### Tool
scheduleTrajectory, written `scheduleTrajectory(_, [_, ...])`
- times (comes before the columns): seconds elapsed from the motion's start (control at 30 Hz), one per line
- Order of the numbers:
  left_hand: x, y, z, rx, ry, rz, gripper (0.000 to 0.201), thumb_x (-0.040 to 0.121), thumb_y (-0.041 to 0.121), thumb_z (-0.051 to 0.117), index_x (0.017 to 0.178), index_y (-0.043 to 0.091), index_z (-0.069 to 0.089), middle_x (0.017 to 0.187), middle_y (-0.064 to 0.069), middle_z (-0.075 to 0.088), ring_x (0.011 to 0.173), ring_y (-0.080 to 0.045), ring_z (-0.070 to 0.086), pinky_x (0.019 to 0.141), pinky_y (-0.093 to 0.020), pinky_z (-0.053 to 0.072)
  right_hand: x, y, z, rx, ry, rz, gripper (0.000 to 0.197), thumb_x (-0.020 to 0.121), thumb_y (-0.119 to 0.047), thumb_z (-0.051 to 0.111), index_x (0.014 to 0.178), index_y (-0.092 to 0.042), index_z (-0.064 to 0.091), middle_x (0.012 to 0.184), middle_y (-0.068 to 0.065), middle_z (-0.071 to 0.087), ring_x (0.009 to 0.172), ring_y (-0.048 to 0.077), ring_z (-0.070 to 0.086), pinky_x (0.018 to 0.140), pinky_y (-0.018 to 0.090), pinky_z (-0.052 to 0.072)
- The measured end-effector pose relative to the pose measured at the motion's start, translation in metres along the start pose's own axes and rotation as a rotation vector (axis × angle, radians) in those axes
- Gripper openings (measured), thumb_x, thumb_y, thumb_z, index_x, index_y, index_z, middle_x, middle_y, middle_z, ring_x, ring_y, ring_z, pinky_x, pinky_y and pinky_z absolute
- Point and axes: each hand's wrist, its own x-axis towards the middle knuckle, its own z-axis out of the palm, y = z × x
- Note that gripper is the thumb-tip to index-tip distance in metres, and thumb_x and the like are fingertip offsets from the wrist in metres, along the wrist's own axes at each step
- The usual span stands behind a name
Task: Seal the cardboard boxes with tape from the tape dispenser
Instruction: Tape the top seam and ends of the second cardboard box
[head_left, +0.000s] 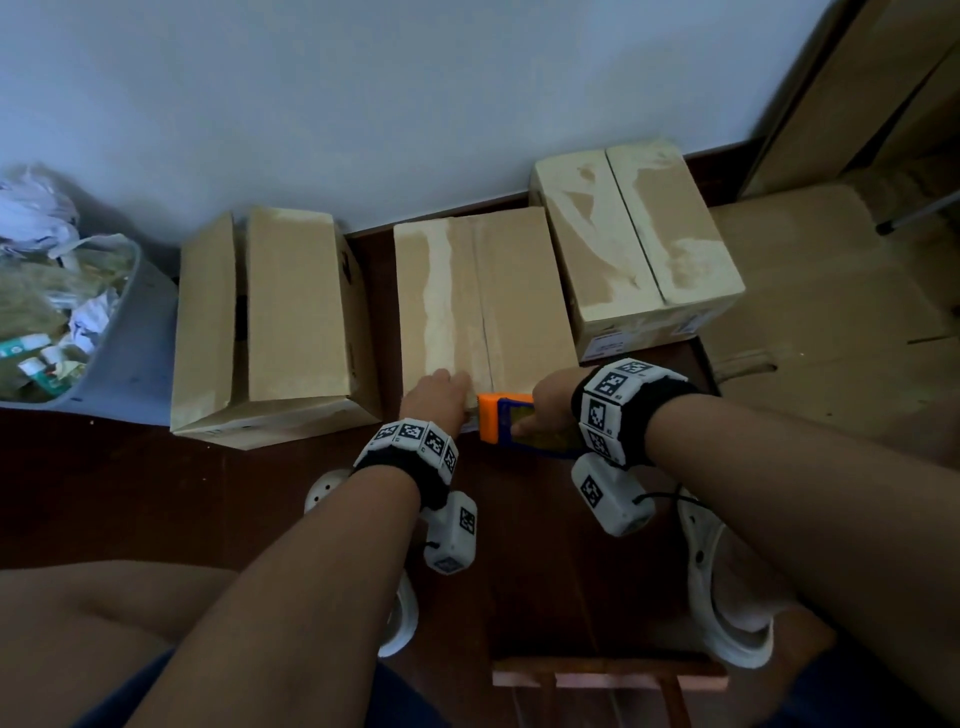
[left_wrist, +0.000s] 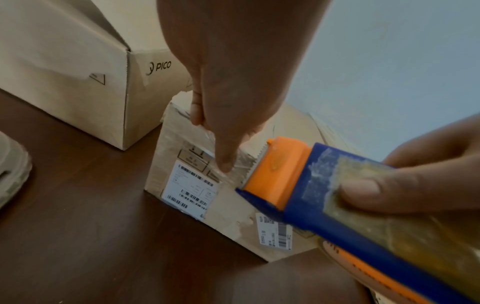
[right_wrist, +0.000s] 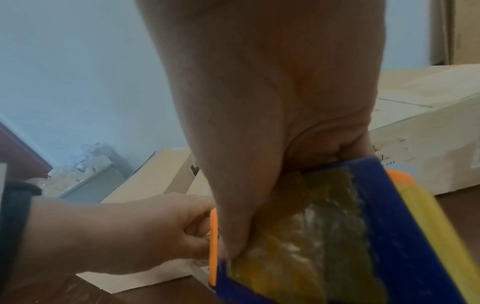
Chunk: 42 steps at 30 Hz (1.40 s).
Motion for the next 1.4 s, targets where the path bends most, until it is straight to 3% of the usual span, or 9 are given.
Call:
scheduleTrajectory(0.13, [0.006,0.0,-0.005,-0.012,-0.076,-0.013,0.031,0.09,0.022,0.061,0.116,0.012,0.048,0.113,-0.012,0.051,0.104,-0.029,0.054,0.084,-0.039,0.05,0.001,0.0,0.002,-0.049,0.023,-0.046,0.057,0.094,-0.06,0.04,0.066,-0.011,0.042,0.064,0.003,0.042,0.054,0.015,0.039,0.053,0.026,0.034])
scheduleTrajectory(0.2, [0.009,-0.001,-0.006,-0.009,-0.102,-0.014,0.032,0.089,0.021,0.061,0.117,0.011,0.048,0.114,-0.012,0.052,0.104,-0.03,0.054,0.084,-0.039,0.049,0.001,0.003,0.002,-0.037,0.032,-0.054,0.057,0.094,-0.06,0.042,0.066,-0.011,0.042,0.064,0.003,0.041,0.054,0.015,0.038,0.05,0.026,0.032])
scheduleTrajectory(0.33, [0.011,-0.001,-0.006,0.004,-0.117,-0.017,0.032,0.089,0.021,0.062,0.116,0.011,0.048,0.114,-0.012,0.052,0.104,-0.029,0.055,0.085,-0.038,0.05,0.002,0.005,0.007,-0.008,0.057,-0.048,0.056,0.093,-0.06,0.045,0.067,-0.01,0.043,0.064,0.003,0.042,0.053,0.015,0.039,0.049,0.025,0.032])
scheduleTrajectory(0.5, [0.012,0.0,-0.007,0.034,-0.116,-0.026,0.028,0.09,0.019,0.06,0.114,0.012,0.048,0.112,-0.011,0.052,0.102,-0.029,0.055,0.079,-0.038,0.047,0.004,0.01,0.016,0.104,0.13,-0.013,0.051,0.09,-0.059,0.051,0.087,-0.008,0.052,0.069,0.003,0.049,0.057,0.016,0.046,0.048,0.027,0.035])
scheduleTrajectory(0.7, [0.012,0.0,-0.008,0.035,-0.116,-0.007,0.033,0.09,0.022,0.062,0.117,0.011,0.047,0.114,-0.012,0.052,0.104,-0.03,0.056,0.084,-0.039,0.049,-0.003,0.032,0.018,0.133,0.144,-0.008,0.053,0.09,-0.06,0.05,0.069,-0.012,0.046,0.068,0.003,0.049,0.056,0.016,0.047,0.047,0.027,0.036])
scheduleTrajectory(0.87, [0.012,0.0,-0.01,0.044,-0.122,0.008,0.032,0.09,0.022,0.061,0.116,0.009,0.047,0.113,-0.012,0.052,0.102,-0.03,0.056,0.082,-0.039,0.047,-0.007,0.063,0.025,0.09,0.15,0.05,0.054,0.088,-0.063,0.051,0.084,-0.009,0.057,0.07,0.003,0.053,0.057,0.017,0.049,0.05,0.028,0.039])
scheduleTrajectory(1.03, [0.012,0.0,-0.011,0.064,-0.125,0.025,0.029,0.091,0.021,0.06,0.113,0.009,0.047,0.11,-0.012,0.053,0.099,-0.031,0.056,0.08,-0.038,0.046,-0.007,0.098,0.048,0.14,0.189,0.078,0.054,0.086,-0.064,0.054,0.072,-0.011,0.054,0.065,0.003,0.053,0.052,0.018,0.049,0.048,0.027,0.041])
scheduleTrajectory(1.17, [0.015,0.002,-0.012,0.07,-0.128,0.018,0.021,0.09,0.017,0.058,0.108,0.01,0.048,0.108,-0.012,0.055,0.095,-0.029,0.057,0.078,-0.036,0.047,-0.015,0.134,0.056,0.138,0.151,0.188,0.055,0.085,-0.065,0.055,0.082,-0.01,0.058,0.073,0.005,0.058,0.061,0.02,0.056,0.053,0.028,0.044])
scheduleTrajectory(1.4, [0.014,0.003,-0.013,0.086,-0.135,0.016,0.023,0.09,0.017,0.06,0.109,0.01,0.048,0.108,-0.011,0.054,0.098,-0.029,0.057,0.08,-0.035,0.046,-0.011,0.147,0.065,0.116,0.192,0.175,0.055,0.085,-0.067,0.052,0.089,-0.012,0.059,0.072,0.003,0.055,0.06,0.018,0.054,0.052,0.026,0.043])
